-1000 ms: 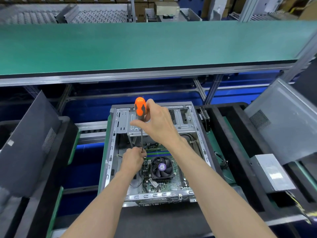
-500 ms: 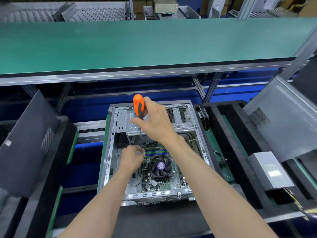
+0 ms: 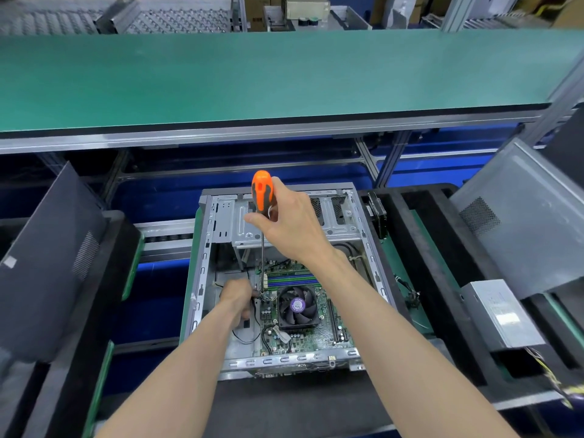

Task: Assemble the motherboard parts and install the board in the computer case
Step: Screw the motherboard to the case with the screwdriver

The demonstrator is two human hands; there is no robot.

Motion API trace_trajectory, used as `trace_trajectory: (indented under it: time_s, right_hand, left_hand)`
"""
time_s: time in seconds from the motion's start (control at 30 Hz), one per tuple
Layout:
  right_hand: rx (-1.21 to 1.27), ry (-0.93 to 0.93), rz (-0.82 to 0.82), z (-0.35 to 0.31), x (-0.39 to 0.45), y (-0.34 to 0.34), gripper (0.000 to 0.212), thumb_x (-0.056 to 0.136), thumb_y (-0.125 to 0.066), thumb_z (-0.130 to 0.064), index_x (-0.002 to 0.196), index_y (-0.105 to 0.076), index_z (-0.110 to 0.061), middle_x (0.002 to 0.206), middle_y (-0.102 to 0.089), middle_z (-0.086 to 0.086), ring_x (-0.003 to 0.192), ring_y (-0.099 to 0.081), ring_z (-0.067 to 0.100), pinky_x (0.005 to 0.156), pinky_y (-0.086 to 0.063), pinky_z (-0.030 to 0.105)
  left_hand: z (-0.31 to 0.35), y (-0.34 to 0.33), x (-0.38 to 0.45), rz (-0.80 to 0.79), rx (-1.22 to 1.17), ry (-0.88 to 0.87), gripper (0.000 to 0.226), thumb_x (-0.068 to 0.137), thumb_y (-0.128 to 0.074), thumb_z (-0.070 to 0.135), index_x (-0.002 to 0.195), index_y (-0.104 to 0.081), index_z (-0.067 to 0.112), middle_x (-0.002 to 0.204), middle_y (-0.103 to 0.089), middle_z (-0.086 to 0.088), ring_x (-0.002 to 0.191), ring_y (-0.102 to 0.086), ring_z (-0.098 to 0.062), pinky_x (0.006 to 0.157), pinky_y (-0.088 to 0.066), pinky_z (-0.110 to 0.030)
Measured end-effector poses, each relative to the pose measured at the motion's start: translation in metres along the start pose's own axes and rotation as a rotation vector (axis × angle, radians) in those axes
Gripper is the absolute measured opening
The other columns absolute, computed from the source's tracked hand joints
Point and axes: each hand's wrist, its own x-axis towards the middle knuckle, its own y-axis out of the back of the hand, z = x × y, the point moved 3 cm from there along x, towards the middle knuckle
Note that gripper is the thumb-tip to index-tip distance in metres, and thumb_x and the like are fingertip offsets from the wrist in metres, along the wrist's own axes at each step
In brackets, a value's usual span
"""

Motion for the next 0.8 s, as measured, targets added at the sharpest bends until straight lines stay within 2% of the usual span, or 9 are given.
trace_trajectory:
  time_s: [0.07,0.17,0.4,0.5,0.57,0.63,0.73,0.8]
  right_hand:
    - [0.008,-0.003,-0.002,0.001,0.001,-0.001,0.033,0.087,-0.074,-0.032,0.087,-0.046,-0.014,0.069,-0.056,0.006,0.06,-0.047,0.019,0.059,-0.044,0.034]
    - [0.007,0.002,-0.008,0.002,0.001,-0.003,0.032,0.088,-0.074,-0.031,0.088,-0.047,-0.012,0.07,-0.056,0.007,0.06,-0.047,0.019,0.059,-0.043,0.032]
    - [-0.003,0.002,-0.017,0.002,0.002,-0.005,0.032,0.089,-0.072,-0.032,0.088,-0.046,-0.015,0.071,-0.055,0.007,0.06,-0.046,0.018,0.06,-0.045,0.035]
    - [0.01,-0.004,-0.001,0.002,0.002,-0.005,0.032,0.087,-0.074,-0.032,0.085,-0.047,-0.015,0.069,-0.054,0.004,0.059,-0.045,0.016,0.058,-0.042,0.031]
    - [0.004,-0.019,0.016,0.003,0.003,-0.004,0.034,0.084,-0.076,-0.033,0.083,-0.048,-0.014,0.066,-0.053,-0.001,0.06,-0.045,0.015,0.06,-0.042,0.032]
    - [-0.011,-0.031,0.031,0.003,0.004,-0.003,0.037,0.081,-0.079,-0.037,0.083,-0.051,-0.013,0.068,-0.057,-0.003,0.062,-0.05,0.016,0.064,-0.046,0.036]
    - [-0.02,-0.033,0.044,0.003,0.005,-0.001,0.043,0.077,-0.081,-0.042,0.086,-0.052,-0.012,0.072,-0.063,0.0,0.067,-0.056,0.021,0.07,-0.049,0.039]
    - [-0.057,-0.013,0.041,0.0,0.005,-0.003,0.044,0.078,-0.08,-0.044,0.086,-0.052,-0.011,0.072,-0.063,0.001,0.066,-0.056,0.022,0.07,-0.048,0.039]
  left_hand:
    - [-0.001,-0.002,-0.002,-0.02,-0.003,0.027,0.031,0.092,-0.034,0.003,0.103,-0.062,-0.004,0.048,-0.037,0.001,0.036,-0.018,-0.014,0.04,-0.019,-0.016]
    - [-0.003,-0.003,-0.004,-0.066,-0.041,0.063,0.027,0.093,-0.032,0.005,0.088,-0.058,0.0,0.048,-0.024,0.003,0.042,-0.013,-0.01,0.048,-0.012,-0.019]
    - [-0.004,-0.003,-0.008,-0.08,-0.058,0.071,0.029,0.096,-0.027,0.003,0.092,-0.056,-0.001,0.046,-0.021,0.004,0.043,-0.012,-0.01,0.046,-0.011,-0.019]
    - [-0.001,-0.002,-0.013,-0.042,-0.024,0.054,0.029,0.096,-0.031,0.004,0.09,-0.059,-0.001,0.048,-0.029,0.001,0.042,-0.017,-0.012,0.043,-0.015,-0.018]
    - [0.005,0.002,-0.017,0.064,0.01,-0.006,0.025,0.092,-0.039,0.004,0.089,-0.063,0.0,0.055,-0.047,-0.008,0.039,-0.03,-0.016,0.037,-0.024,-0.018]
    - [0.012,0.009,-0.022,0.176,-0.025,-0.087,0.023,0.088,-0.043,0.004,0.09,-0.065,0.001,0.066,-0.057,-0.01,0.041,-0.038,-0.018,0.039,-0.03,-0.019]
    - [0.016,0.014,-0.029,0.192,-0.191,-0.131,0.02,0.087,-0.043,0.007,0.085,-0.063,0.006,0.066,-0.058,-0.004,0.039,-0.031,-0.015,0.039,-0.026,-0.019]
    - [0.018,0.013,-0.035,0.134,-0.288,-0.123,0.017,0.09,-0.046,0.007,0.086,-0.063,0.005,0.055,-0.054,0.002,0.039,-0.025,-0.013,0.042,-0.022,-0.02]
